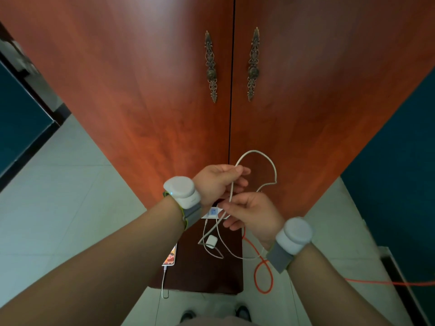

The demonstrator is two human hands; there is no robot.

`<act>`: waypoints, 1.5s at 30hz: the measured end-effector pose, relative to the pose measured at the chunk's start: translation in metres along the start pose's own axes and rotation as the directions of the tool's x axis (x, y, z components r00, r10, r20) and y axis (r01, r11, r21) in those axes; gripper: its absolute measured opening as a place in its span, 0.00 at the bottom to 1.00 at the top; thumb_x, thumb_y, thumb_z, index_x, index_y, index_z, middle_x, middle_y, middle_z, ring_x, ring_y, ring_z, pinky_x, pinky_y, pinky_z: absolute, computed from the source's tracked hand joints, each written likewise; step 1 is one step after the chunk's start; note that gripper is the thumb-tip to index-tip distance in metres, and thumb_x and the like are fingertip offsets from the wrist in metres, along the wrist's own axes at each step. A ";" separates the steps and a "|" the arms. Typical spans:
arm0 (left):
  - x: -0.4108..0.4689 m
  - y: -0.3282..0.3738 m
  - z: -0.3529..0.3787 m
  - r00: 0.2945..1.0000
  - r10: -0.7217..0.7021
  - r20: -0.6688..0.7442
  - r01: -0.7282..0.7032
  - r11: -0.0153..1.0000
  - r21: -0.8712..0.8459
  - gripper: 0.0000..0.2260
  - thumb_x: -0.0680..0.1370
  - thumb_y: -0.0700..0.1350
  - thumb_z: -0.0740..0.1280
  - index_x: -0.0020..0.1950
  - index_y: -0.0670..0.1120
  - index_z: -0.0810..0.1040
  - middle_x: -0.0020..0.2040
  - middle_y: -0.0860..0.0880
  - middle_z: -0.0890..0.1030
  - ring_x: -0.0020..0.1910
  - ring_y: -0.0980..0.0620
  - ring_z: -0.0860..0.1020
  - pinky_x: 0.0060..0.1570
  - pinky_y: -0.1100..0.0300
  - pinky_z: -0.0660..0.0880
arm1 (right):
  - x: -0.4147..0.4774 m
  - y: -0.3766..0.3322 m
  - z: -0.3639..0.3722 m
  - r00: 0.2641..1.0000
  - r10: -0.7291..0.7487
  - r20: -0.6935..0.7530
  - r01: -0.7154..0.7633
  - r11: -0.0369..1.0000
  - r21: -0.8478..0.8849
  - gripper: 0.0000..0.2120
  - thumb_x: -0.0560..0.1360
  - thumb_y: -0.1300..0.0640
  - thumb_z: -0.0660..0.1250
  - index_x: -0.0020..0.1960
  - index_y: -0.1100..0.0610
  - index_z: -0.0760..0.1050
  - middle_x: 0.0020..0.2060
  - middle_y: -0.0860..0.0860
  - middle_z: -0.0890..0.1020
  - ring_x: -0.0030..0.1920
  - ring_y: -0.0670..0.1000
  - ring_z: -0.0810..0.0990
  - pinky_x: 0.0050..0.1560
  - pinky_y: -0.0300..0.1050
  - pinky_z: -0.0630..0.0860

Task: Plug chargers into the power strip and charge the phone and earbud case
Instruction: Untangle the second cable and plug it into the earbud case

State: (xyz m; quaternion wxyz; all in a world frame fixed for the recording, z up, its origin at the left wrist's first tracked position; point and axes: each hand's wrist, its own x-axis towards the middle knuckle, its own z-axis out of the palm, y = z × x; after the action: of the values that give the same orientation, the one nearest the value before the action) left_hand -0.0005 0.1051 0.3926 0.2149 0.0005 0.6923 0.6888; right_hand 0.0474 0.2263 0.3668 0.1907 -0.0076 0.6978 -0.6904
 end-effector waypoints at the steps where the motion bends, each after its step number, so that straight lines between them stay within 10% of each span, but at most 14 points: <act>1: -0.001 -0.002 -0.002 1.000 -0.015 0.020 0.015 0.999 -0.030 0.12 0.77 0.51 0.64 0.53 0.46 0.81 0.40 0.48 0.82 0.39 0.51 0.78 0.45 0.55 0.74 | 0.000 -0.001 -0.002 1.000 -0.012 -0.008 0.012 1.000 0.027 0.06 0.75 0.60 0.66 0.41 0.56 0.81 0.33 0.51 0.84 0.29 0.47 0.81 0.31 0.37 0.77; 11: -0.025 -0.040 -0.016 0.935 -0.180 0.307 0.150 0.982 0.117 0.20 0.68 0.51 0.71 0.58 0.48 0.77 0.50 0.48 0.83 0.53 0.49 0.80 0.55 0.55 0.69 | 0.005 -0.012 -0.036 0.987 0.018 -0.159 0.044 0.924 0.380 0.07 0.77 0.62 0.62 0.46 0.62 0.78 0.31 0.52 0.83 0.26 0.46 0.79 0.27 0.36 0.76; 15: -0.023 -0.054 -0.012 0.915 -0.193 0.355 0.081 0.948 0.308 0.13 0.74 0.36 0.67 0.59 0.44 0.75 0.34 0.52 0.82 0.37 0.57 0.80 0.44 0.66 0.74 | 0.008 -0.013 -0.052 0.970 0.041 -0.239 0.080 0.876 0.476 0.07 0.77 0.60 0.61 0.45 0.59 0.78 0.30 0.51 0.83 0.27 0.45 0.79 0.28 0.36 0.76; 29: -0.021 -0.089 -0.066 0.969 -0.216 -0.120 0.243 0.746 0.619 0.06 0.76 0.43 0.66 0.49 0.44 0.82 0.35 0.48 0.82 0.24 0.63 0.74 0.28 0.74 0.68 | 0.000 0.001 -0.140 0.889 0.200 -0.412 0.142 0.736 0.662 0.09 0.77 0.52 0.60 0.45 0.53 0.78 0.27 0.43 0.79 0.27 0.39 0.77 0.30 0.31 0.75; 42: -0.018 -0.123 -0.107 0.890 -0.072 -0.450 0.443 0.362 0.820 0.11 0.75 0.54 0.67 0.50 0.50 0.83 0.52 0.47 0.79 0.50 0.45 0.78 0.46 0.59 0.72 | -0.025 0.036 -0.223 0.833 0.297 -0.467 0.142 0.702 0.698 0.18 0.77 0.53 0.59 0.34 0.52 0.83 0.26 0.41 0.77 0.26 0.38 0.75 0.31 0.29 0.73; 45: -0.015 -0.130 -0.107 0.827 -0.169 -0.536 0.552 0.415 0.723 0.10 0.76 0.54 0.65 0.49 0.49 0.80 0.46 0.47 0.81 0.47 0.45 0.79 0.44 0.60 0.70 | -0.028 0.054 -0.236 0.810 0.348 -0.472 0.087 0.724 0.684 0.19 0.77 0.54 0.59 0.32 0.51 0.83 0.25 0.41 0.76 0.25 0.39 0.74 0.30 0.29 0.73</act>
State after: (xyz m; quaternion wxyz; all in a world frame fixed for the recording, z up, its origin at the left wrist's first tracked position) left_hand 0.0197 -0.0085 0.2686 0.1929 -0.1797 0.9488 0.1743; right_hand 0.0217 0.4627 0.3155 0.0129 0.3211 0.4195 -0.8490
